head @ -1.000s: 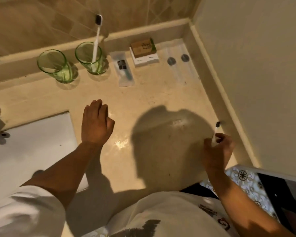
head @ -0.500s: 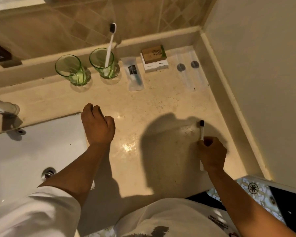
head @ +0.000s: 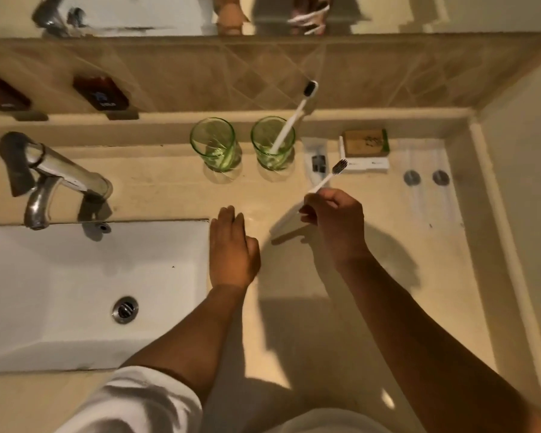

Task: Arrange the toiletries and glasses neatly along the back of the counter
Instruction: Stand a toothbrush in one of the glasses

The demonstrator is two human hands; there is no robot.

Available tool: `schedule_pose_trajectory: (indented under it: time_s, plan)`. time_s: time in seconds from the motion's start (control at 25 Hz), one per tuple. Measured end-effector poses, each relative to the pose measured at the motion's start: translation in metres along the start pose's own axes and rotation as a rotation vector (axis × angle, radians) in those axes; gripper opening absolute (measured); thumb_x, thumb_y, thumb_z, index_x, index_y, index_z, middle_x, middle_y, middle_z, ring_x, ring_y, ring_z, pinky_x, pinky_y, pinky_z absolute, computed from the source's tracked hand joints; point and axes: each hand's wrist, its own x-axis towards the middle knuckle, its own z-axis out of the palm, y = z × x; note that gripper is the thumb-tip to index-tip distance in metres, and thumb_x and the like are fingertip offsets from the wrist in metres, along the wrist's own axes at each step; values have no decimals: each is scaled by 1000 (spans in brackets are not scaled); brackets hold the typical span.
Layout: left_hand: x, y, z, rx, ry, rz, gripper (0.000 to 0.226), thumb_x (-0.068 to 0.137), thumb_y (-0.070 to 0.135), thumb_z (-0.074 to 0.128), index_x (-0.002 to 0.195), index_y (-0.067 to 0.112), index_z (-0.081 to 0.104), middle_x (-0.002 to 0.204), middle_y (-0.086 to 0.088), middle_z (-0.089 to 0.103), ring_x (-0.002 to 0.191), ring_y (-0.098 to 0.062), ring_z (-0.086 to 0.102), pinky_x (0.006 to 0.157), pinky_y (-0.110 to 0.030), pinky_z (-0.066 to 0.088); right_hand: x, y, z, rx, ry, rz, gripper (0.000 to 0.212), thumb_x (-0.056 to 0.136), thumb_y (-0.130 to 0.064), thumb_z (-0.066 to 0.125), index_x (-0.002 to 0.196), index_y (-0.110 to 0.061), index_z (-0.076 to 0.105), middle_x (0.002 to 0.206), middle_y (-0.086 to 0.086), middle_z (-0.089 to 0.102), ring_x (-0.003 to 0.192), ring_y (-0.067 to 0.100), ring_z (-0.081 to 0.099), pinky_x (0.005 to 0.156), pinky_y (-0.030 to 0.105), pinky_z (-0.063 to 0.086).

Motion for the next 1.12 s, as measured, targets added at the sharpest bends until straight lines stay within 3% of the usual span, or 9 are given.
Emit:
schedule_pose_trajectory:
  time_s: [0.12,0.28,0.4,0.52,0.72,0.96,1.12]
  plan:
    - [2,-1,0,10,-6,-23,48,84,9,54,131,-1,60,148,-23,50,140,-39,41,117,-55,35,18,-34,50,40,-40,-93,11,85,-12,70,88,-2,73,64,6,66,59,18,61,62,36,52]
    - [-2,0,3,7,13,-68,53,92,23,45,140,4,57,152,-15,49,145,-32,39,119,-51,35,30,-60,105,200,-130,-150,10,84,-10,66,81,-1,66,59,5,66,54,19,62,51,29,50]
    - [-1,-3,7,86,22,-24,52,92,24,45,138,4,59,151,-16,51,146,-29,36,121,-49,34,44,-71,129,283,-113,-164,9,83,-9,65,80,-2,61,60,11,66,56,26,63,55,35,53]
    - [0,-4,10,145,35,15,50,89,20,47,134,2,61,149,-19,53,145,-32,41,120,-52,35,59,-72,139,247,-51,-197,8,82,-8,64,78,-2,62,58,11,67,54,25,63,57,40,58]
    - [0,-3,14,179,67,35,50,91,21,39,131,0,62,146,-21,55,143,-35,44,116,-56,38,71,-65,155,126,-11,-193,11,79,-10,64,80,1,69,55,6,69,49,19,66,54,36,60]
    - [0,-2,12,181,41,8,52,91,23,40,134,4,60,150,-17,52,147,-31,40,122,-52,30,74,-57,168,2,16,-225,17,80,-13,63,65,-9,68,53,6,68,47,22,66,53,37,59]
    - [0,-3,14,161,32,1,52,89,23,41,135,5,58,151,-17,51,147,-31,39,122,-51,29,76,-56,167,-98,56,-311,24,81,-15,63,60,-6,69,47,6,63,38,12,58,48,26,51]
